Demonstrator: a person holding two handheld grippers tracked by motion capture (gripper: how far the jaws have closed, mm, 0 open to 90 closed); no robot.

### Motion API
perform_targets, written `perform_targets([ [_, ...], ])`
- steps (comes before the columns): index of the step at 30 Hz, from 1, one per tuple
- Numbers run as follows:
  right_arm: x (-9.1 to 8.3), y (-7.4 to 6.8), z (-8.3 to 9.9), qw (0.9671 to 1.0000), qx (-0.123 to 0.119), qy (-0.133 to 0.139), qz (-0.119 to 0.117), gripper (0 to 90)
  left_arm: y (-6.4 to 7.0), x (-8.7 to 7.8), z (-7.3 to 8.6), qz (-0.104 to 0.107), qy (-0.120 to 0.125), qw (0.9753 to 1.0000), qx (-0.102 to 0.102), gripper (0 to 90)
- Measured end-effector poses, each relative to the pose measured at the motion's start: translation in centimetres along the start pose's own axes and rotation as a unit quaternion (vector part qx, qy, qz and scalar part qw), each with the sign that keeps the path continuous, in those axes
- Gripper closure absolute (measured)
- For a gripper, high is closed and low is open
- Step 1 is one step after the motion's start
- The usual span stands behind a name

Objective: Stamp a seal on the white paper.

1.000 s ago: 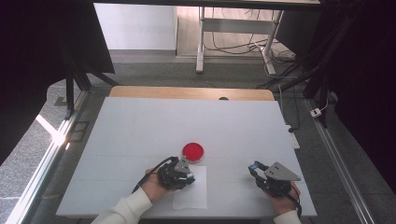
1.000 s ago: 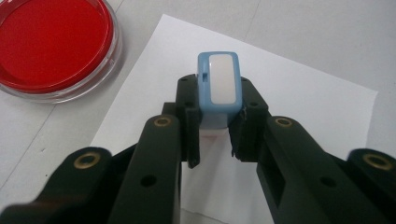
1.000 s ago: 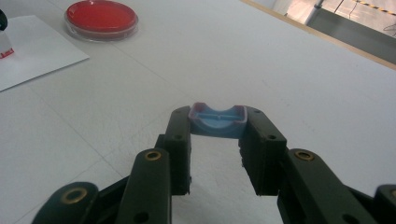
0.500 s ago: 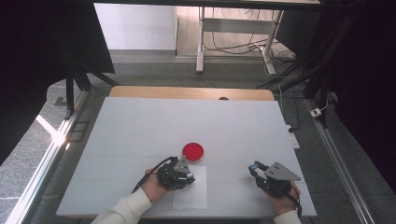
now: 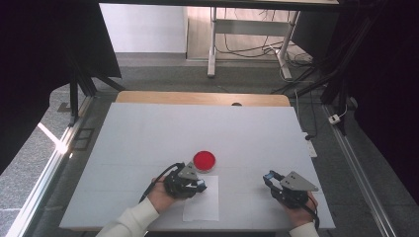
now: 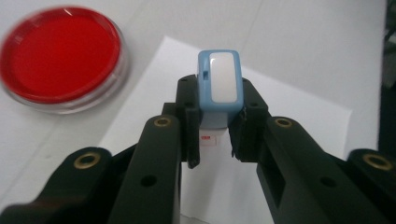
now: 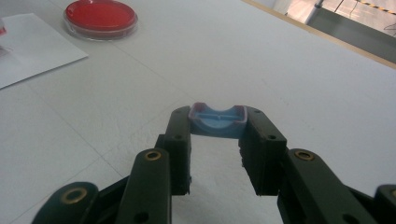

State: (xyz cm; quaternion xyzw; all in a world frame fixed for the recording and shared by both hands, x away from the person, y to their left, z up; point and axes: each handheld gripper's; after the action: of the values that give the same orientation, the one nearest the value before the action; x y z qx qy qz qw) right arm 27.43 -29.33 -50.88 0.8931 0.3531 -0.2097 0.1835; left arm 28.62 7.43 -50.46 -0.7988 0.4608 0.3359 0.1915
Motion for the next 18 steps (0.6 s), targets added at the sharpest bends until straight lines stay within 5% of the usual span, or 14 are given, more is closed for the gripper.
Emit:
perform_targets([
  [6, 0.0, 0.0, 0.0, 1.0, -0.002, 0.001, 0.0, 64.4, -0.8, -1.2, 0.0, 0.01, 0.034, 0.9989, -0.032, 75.3],
  [18, 0.0, 0.0, 0.0, 1.0, -0.001, 0.001, 0.0, 64.4, -1.1, -2.6, -0.2, 0.013, 0.063, 0.9967, -0.048, 75.3],
])
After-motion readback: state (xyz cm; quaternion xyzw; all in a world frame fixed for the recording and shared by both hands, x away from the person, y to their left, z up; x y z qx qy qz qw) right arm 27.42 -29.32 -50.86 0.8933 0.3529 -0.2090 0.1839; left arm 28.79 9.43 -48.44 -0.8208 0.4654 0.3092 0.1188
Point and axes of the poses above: each handheld gripper's, and its own axes: x roughly forward along the jaws, z roughly out of its underside, y roughly to its right, and after that the axes turned 6 degrees about -z, right-handed
